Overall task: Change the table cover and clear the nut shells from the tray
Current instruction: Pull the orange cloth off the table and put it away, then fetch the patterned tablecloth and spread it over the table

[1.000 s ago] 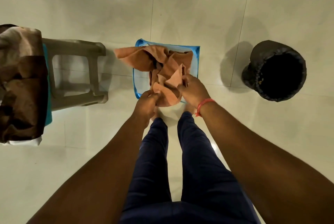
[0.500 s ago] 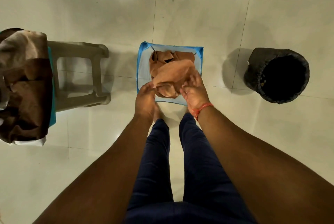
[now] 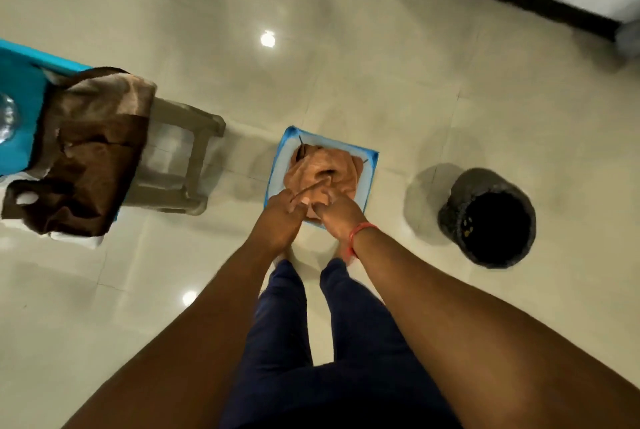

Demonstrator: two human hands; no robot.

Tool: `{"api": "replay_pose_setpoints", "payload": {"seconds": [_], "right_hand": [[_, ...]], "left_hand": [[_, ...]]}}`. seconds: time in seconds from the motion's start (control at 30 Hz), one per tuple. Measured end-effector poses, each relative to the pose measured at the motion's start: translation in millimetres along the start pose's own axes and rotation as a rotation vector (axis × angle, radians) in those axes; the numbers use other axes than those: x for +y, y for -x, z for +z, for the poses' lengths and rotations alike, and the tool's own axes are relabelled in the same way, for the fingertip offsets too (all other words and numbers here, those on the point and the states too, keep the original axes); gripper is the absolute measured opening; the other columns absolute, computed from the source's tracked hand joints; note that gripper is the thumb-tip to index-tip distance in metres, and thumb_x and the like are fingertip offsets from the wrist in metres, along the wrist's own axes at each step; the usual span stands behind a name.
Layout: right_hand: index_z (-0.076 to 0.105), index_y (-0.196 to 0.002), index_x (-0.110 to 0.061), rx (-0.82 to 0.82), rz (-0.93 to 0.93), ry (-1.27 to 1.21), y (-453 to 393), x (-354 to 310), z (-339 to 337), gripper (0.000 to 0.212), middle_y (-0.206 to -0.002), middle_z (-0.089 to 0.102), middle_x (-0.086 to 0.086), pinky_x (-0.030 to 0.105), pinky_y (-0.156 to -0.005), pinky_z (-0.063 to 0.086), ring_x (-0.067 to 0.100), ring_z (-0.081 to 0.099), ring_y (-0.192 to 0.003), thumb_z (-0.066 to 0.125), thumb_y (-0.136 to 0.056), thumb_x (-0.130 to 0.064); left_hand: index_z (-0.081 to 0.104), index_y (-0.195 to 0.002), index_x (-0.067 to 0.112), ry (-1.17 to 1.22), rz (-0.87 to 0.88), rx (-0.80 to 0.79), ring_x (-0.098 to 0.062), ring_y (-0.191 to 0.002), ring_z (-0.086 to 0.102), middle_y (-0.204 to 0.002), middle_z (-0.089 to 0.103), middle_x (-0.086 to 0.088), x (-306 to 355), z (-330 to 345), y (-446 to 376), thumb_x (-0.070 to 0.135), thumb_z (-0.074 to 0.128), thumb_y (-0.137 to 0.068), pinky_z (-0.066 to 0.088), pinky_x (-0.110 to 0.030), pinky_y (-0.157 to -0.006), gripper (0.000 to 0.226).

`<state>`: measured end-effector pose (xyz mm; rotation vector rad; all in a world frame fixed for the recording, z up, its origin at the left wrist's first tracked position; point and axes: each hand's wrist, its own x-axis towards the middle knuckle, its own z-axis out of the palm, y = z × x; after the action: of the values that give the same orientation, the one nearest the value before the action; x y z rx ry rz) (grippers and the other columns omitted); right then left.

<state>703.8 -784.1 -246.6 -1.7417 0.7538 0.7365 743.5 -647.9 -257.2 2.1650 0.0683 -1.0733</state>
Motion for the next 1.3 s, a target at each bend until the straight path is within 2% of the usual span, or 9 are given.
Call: {"api": "replay_pose_setpoints", "payload": {"seconds": [0.07,0.17,0.3,0.37,0.47,0.6,1.03,1.23,1.3], "right_hand": [[0.063,-0.120,-0.002,-0.035,-0.049,0.103,14.6,-21.7,-7.8,0.029,-0.119,0.066,0.015,0.021,-0.069,0.041,0.023,0.061,-0.098,0.052,-0.094,-0.008],[0.061,-0.122,0.000,-0.062,-0.154,0.316,37.4,-64.5,-5.1,0.031,-0.122,0.064,0.020,0.025,-0.071,0.040,0.026,0.061,-0.099,0.055,-0.093,-0.008],[0.050,-0.139,-0.009,-0.074,-0.228,0.462,58.8,-113.3,20.5,0.043,-0.132,0.059,0.016,0.014,-0.063,0.044,0.030,0.061,-0.109,0.053,-0.099,-0.022],[0.042,-0.146,-0.014,-0.105,-0.270,0.496,69.2,-136.3,44.1,0.052,-0.137,0.056,0.014,0.022,-0.079,0.048,0.026,0.061,-0.112,0.055,-0.098,-0.029],[0.037,-0.150,-0.012,-0.141,-0.386,0.588,85.2,-168.8,82.3,0.060,-0.153,0.039,0.010,0.028,-0.109,0.034,0.024,0.042,-0.138,0.057,-0.097,-0.033],[0.035,-0.151,-0.013,-0.110,-0.452,0.623,101.9,-197.9,138.0,0.063,-0.156,0.035,0.009,0.029,-0.112,0.030,0.025,0.039,-0.140,0.056,-0.097,-0.038],[0.028,-0.153,-0.011,-0.112,-0.269,0.629,80.0,-197.7,249.3,0.069,-0.158,0.032,0.013,0.033,-0.111,0.032,0.029,0.036,-0.142,0.054,-0.097,-0.043],[0.033,-0.149,-0.016,-0.115,-0.119,0.503,4.7,-214.6,260.0,0.066,-0.144,0.047,0.012,0.031,-0.079,0.049,0.032,0.053,-0.123,0.057,-0.094,-0.045],[0.036,-0.146,-0.017,-0.119,-0.045,0.407,-26.2,-225.0,263.6,0.064,-0.134,0.051,0.010,0.041,-0.083,0.055,0.031,0.055,-0.117,0.058,-0.093,-0.045]], "left_hand": [[0.055,-0.131,0.013,0.024,0.005,0.063,-0.018,-0.106,0.059,-0.118,0.050,0.005,9.2,-17.2,18.5,0.034,0.053,-0.099,0.050,-0.026,-0.090,0.038],[0.051,-0.136,0.004,-0.010,0.038,0.201,-0.028,-0.128,0.050,-0.136,0.054,-0.017,9.6,-52.8,55.9,0.030,0.056,-0.099,0.035,-0.023,-0.100,0.046],[0.033,-0.150,0.007,-0.111,0.032,0.319,-0.027,-0.142,0.035,-0.154,0.036,-0.016,-0.9,-105.7,101.5,0.042,0.049,-0.101,0.028,-0.033,-0.115,0.063],[0.032,-0.151,0.009,-0.114,0.005,0.408,-0.028,-0.142,0.034,-0.155,0.035,-0.014,-16.3,-136.2,124.6,0.046,0.047,-0.100,0.030,-0.039,-0.115,0.065],[0.030,-0.152,0.011,-0.077,-0.035,0.482,-0.029,-0.144,0.030,-0.157,0.030,-0.014,-48.9,-179.9,156.5,0.049,0.046,-0.099,0.027,-0.042,-0.117,0.067],[0.025,-0.155,0.016,-0.098,-0.085,0.509,-0.028,-0.147,0.027,-0.161,0.025,-0.009,-109.0,-227.6,193.3,0.056,0.042,-0.098,0.028,-0.044,-0.118,0.072],[0.017,-0.156,0.010,0.022,-0.217,0.435,-0.031,-0.146,0.027,-0.161,0.022,-0.016,-239.8,-275.4,212.8,0.047,0.049,-0.099,0.026,-0.040,-0.116,0.075],[0.024,-0.154,0.011,-0.035,-0.178,0.420,-0.031,-0.142,0.034,-0.158,0.028,-0.012,-235.3,-280.5,156.1,0.043,0.060,-0.094,0.034,-0.041,-0.112,0.077],[0.028,-0.151,0.010,-0.114,-0.161,0.449,-0.031,-0.138,0.039,-0.155,0.034,-0.013,-229.4,-282.4,129.7,0.043,0.064,-0.091,0.038,-0.042,-0.110,0.077]]}}
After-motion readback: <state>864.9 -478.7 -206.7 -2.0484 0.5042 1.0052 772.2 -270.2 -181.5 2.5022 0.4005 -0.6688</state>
